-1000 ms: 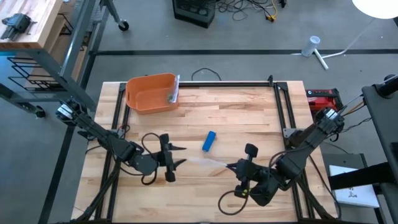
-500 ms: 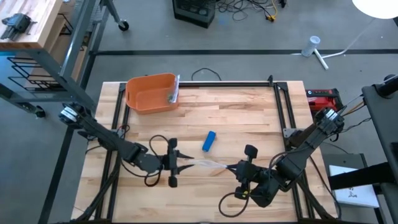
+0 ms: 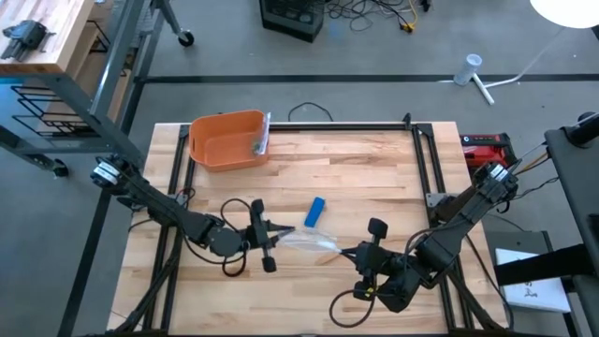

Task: Roll bandage
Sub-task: Open the transparent zip bag

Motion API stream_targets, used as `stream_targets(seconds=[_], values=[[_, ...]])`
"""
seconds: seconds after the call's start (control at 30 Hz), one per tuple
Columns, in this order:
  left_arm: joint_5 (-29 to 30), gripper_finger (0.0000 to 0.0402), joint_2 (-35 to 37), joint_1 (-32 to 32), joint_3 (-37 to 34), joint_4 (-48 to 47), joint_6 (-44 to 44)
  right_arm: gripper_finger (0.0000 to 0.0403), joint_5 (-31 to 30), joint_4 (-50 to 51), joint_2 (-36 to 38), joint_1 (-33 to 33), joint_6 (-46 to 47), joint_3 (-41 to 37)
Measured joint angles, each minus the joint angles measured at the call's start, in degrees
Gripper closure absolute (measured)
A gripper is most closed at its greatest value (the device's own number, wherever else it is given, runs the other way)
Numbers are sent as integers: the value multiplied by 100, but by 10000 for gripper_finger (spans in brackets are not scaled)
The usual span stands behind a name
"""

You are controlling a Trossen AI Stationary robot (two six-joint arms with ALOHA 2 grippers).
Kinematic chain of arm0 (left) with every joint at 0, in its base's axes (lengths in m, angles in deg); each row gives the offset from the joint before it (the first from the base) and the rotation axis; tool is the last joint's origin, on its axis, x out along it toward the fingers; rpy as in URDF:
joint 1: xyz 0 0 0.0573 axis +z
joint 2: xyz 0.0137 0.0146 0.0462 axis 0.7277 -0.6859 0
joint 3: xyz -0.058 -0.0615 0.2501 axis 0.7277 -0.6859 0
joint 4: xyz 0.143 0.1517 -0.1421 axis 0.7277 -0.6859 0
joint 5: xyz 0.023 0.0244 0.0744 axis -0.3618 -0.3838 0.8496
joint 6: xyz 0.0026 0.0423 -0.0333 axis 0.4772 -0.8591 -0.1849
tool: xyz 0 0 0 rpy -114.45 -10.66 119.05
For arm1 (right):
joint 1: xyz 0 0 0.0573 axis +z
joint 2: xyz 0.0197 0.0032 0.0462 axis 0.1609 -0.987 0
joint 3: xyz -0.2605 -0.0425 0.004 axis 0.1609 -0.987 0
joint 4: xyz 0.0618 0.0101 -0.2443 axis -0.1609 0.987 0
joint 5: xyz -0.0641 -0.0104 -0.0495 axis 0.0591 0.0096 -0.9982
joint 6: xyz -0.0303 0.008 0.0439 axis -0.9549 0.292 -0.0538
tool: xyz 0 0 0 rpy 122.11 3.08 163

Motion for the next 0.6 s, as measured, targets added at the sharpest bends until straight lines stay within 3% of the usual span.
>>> stream_targets(seconds=[0.23,0.6], values=[[-858,375,53,-9,0,-310,-3,401,-4,0,0,0,2,0],[-884,253,22,6,7,359,115,401,-4,-7,0,-2,-32,-2]])
